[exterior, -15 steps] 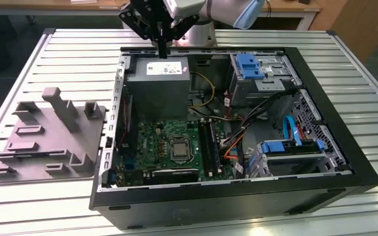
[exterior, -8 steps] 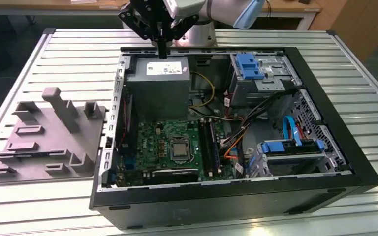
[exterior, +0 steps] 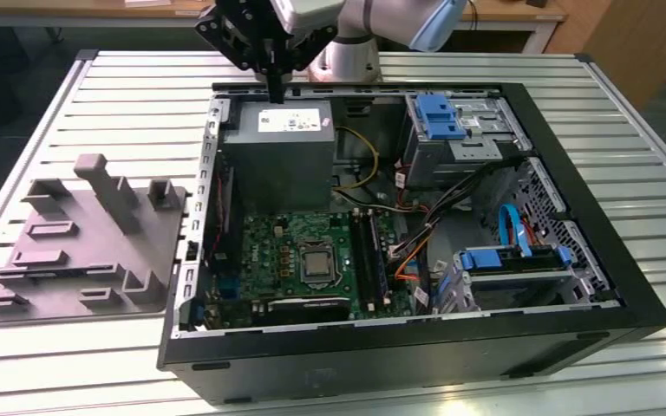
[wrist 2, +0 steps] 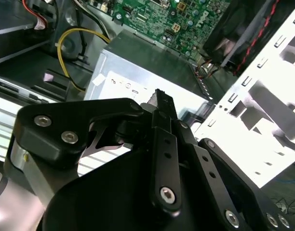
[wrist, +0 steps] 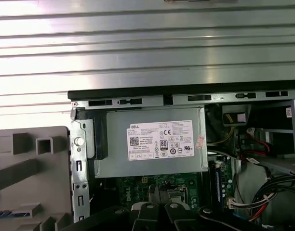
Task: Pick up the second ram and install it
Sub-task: 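Reach for the second ram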
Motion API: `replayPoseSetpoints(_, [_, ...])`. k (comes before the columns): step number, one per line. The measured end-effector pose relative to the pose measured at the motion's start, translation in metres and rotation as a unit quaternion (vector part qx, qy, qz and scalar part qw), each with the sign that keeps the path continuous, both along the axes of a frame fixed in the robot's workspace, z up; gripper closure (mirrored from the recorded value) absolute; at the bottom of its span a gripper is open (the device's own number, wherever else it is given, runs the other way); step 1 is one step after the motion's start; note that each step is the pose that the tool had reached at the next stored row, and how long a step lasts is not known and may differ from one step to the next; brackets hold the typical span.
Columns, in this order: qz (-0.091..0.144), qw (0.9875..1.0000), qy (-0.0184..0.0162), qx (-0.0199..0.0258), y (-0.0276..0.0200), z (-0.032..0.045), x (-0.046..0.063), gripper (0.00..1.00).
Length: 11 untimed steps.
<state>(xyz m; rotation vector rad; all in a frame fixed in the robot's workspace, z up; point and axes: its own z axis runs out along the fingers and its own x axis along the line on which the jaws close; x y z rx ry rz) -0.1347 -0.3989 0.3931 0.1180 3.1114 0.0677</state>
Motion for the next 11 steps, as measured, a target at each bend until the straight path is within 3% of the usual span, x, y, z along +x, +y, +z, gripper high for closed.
replayPoseSetpoints(11, [0.000,1.0000,-0.0010,0.0000,0.0001,-0.0003,-0.025,0.90])
